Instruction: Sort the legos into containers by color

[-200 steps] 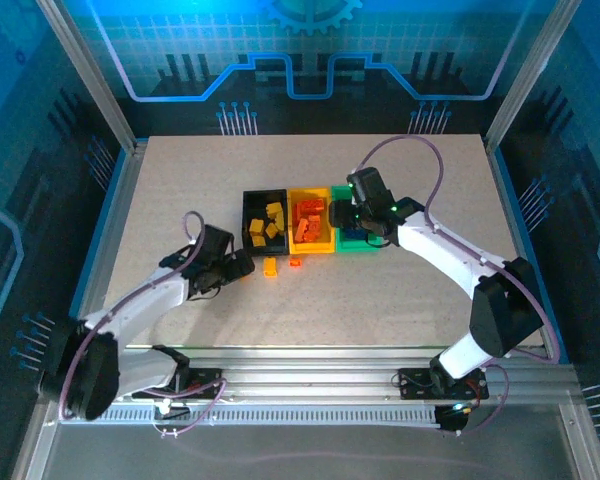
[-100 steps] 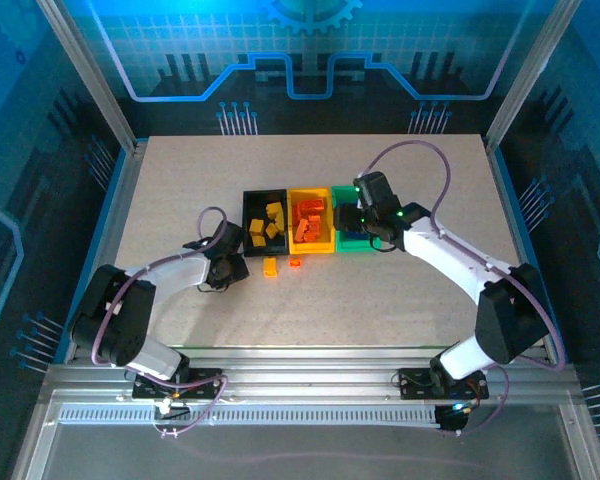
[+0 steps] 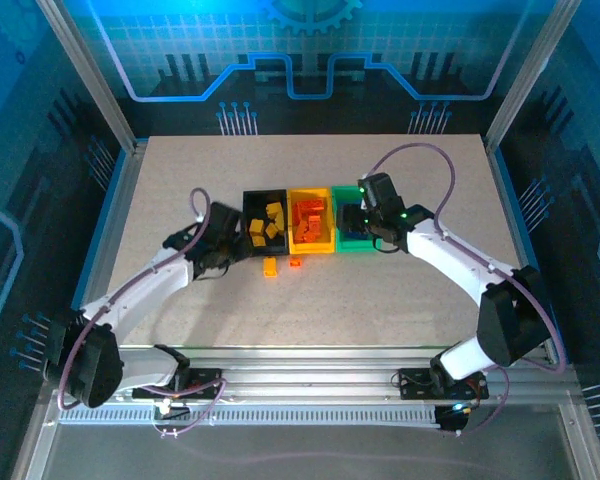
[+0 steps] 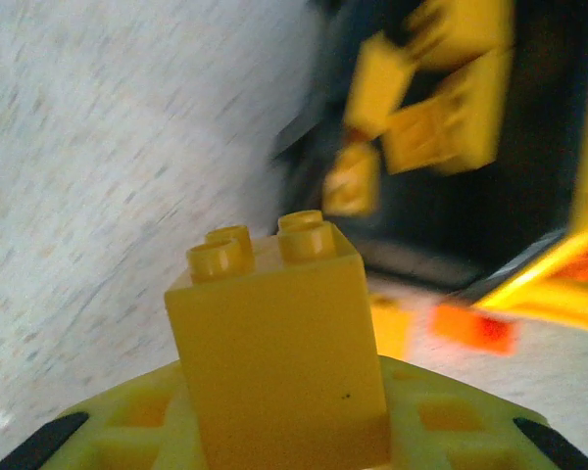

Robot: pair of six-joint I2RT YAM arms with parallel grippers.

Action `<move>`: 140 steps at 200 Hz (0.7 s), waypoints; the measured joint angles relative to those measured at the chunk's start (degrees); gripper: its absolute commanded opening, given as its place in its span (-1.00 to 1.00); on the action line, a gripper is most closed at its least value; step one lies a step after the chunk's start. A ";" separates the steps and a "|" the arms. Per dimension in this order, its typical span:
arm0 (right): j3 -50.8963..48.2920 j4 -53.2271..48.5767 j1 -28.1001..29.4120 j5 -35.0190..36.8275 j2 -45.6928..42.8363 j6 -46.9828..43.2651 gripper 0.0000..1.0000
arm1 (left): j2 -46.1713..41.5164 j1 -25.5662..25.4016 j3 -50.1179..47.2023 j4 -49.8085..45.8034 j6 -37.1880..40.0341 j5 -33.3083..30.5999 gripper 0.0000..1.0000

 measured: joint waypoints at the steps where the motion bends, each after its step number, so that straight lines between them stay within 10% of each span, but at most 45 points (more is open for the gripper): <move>1: -0.02 -0.02 0.00 0.00 0.00 0.00 0.41 | 0.24 0.00 0.37 0.02 0.04 0.02 -0.33; 68: -1.25 -0.35 -0.83 0.02 0.00 0.94 0.41 | 29.81 0.04 26.49 2.21 4.35 -0.57 -0.24; 103: -1.97 -0.59 -0.85 -0.02 -1.05 1.33 0.46 | 36.76 0.70 31.10 0.79 6.08 -1.46 0.50; 140: -1.97 -0.72 -0.92 -0.02 -2.56 1.33 0.48 | 32.79 -0.26 30.47 0.48 6.01 -1.49 0.64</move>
